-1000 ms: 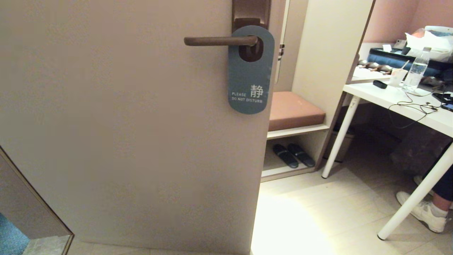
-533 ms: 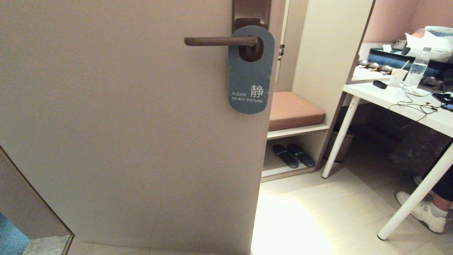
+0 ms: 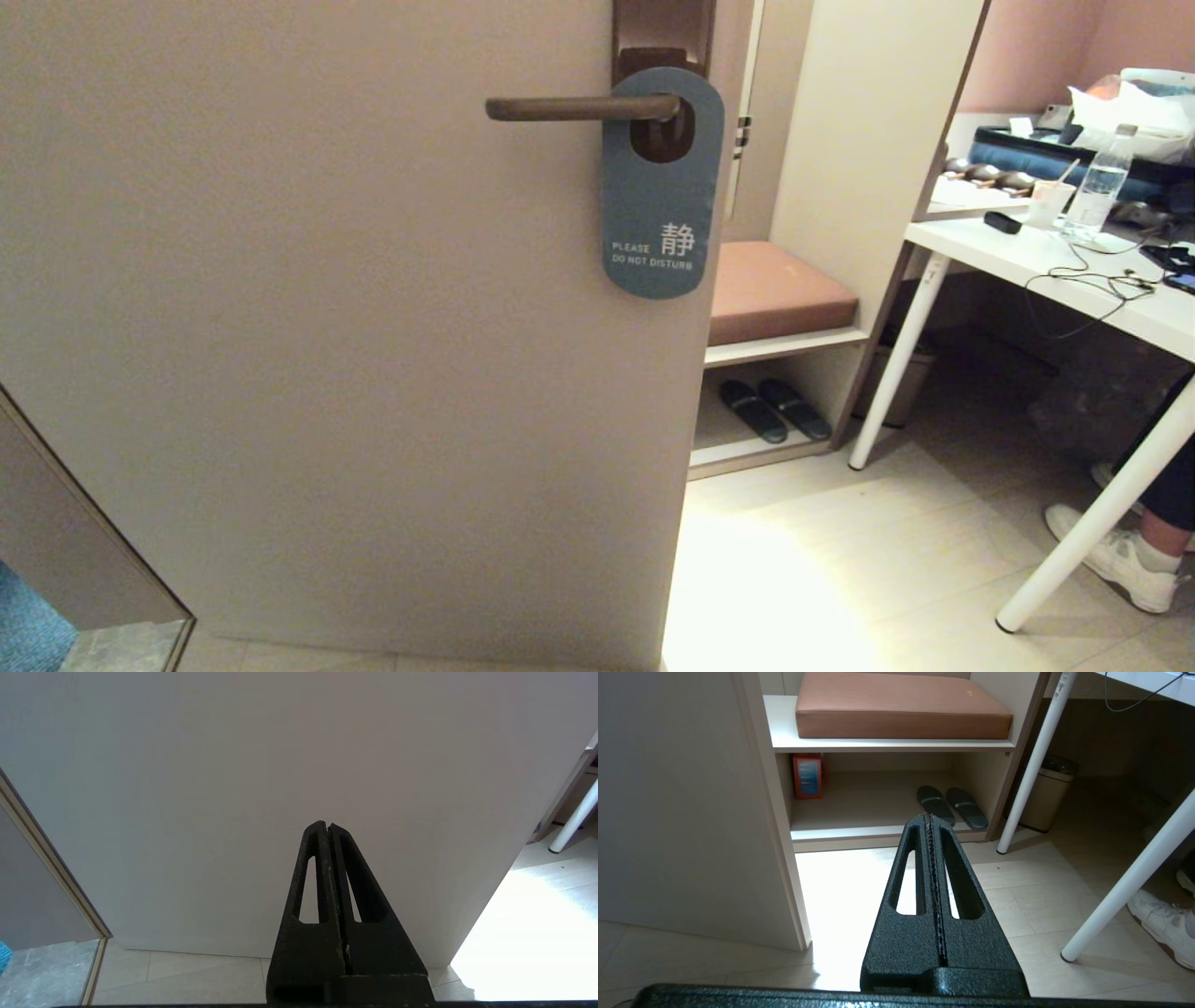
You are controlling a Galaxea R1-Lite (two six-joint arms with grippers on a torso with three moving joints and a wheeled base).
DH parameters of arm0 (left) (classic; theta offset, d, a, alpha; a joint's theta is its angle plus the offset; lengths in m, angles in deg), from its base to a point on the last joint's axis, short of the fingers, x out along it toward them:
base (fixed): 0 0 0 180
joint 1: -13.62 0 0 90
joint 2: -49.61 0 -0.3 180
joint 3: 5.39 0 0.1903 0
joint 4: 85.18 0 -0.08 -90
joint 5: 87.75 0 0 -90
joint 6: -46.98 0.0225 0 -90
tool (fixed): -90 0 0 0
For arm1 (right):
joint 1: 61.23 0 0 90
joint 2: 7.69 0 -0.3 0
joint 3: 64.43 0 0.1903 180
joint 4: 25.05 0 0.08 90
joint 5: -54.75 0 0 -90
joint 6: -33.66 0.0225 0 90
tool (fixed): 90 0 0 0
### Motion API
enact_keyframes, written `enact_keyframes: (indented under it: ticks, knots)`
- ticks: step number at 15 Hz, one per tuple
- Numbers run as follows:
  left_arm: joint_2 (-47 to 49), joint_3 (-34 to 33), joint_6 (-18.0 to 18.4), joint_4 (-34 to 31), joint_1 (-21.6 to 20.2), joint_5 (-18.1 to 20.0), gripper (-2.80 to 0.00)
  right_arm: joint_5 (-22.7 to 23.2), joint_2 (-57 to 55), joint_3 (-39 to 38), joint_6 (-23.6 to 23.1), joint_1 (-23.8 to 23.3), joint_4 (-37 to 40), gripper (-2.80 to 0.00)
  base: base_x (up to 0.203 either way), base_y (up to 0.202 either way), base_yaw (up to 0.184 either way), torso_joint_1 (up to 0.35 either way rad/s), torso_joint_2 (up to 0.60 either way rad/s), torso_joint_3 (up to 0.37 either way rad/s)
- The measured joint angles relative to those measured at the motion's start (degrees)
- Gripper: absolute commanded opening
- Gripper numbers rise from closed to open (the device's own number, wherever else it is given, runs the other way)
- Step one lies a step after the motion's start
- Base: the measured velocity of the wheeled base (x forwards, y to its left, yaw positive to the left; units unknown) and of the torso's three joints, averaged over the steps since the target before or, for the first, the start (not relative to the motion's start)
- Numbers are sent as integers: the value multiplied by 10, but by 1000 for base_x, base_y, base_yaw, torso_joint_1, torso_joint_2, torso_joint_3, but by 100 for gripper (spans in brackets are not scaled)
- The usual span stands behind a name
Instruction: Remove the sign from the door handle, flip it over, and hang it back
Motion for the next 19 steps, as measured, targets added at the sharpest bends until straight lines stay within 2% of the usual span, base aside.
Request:
enact_keyframes:
  ticks: [19]
  knots:
    - [0,0,0,0,0,0,-280,-1,0,-1,0,0,-1,-280,0,0,0,0,0,0]
